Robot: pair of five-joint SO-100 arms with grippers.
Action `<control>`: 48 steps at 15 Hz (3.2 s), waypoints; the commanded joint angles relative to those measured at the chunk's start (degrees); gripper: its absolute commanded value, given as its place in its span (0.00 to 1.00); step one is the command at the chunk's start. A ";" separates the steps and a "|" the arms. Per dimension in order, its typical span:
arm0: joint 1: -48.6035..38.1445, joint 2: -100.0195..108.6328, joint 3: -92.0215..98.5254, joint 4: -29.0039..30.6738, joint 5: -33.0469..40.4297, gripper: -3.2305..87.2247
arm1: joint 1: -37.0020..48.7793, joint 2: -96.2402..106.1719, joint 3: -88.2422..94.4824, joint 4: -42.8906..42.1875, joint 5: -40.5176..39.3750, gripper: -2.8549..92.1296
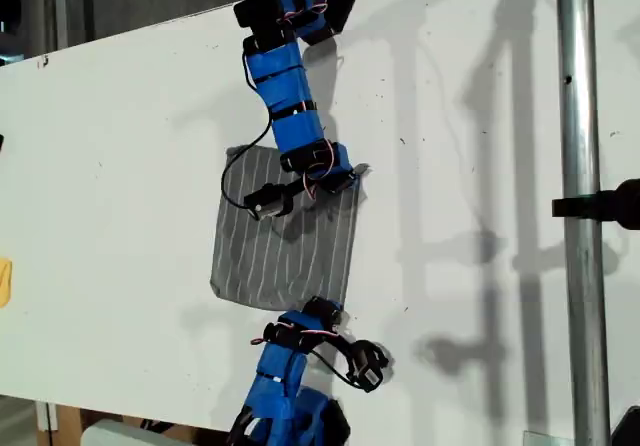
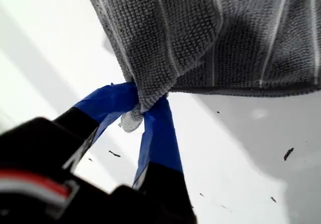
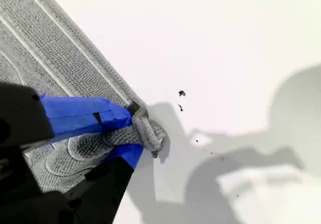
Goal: Grasp corners of a towel and fold twice.
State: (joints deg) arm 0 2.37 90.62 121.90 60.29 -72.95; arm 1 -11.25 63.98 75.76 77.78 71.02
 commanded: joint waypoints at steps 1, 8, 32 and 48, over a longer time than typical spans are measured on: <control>2.99 5.89 -1.67 4.31 -0.62 0.00 | -2.11 6.50 -0.79 0.88 -0.44 0.03; 18.90 11.25 -15.73 7.21 -7.03 0.00 | -16.26 12.30 -4.92 -2.29 0.62 0.03; -30.32 -6.50 -39.55 15.56 33.05 0.00 | 28.39 29.09 14.41 6.15 -22.68 0.03; -32.26 -7.29 -29.36 16.52 27.42 0.33 | 27.16 23.55 22.15 7.65 -15.64 0.24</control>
State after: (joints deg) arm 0 -28.74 76.99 92.81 73.48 -45.97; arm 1 15.29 81.12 98.00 82.71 54.76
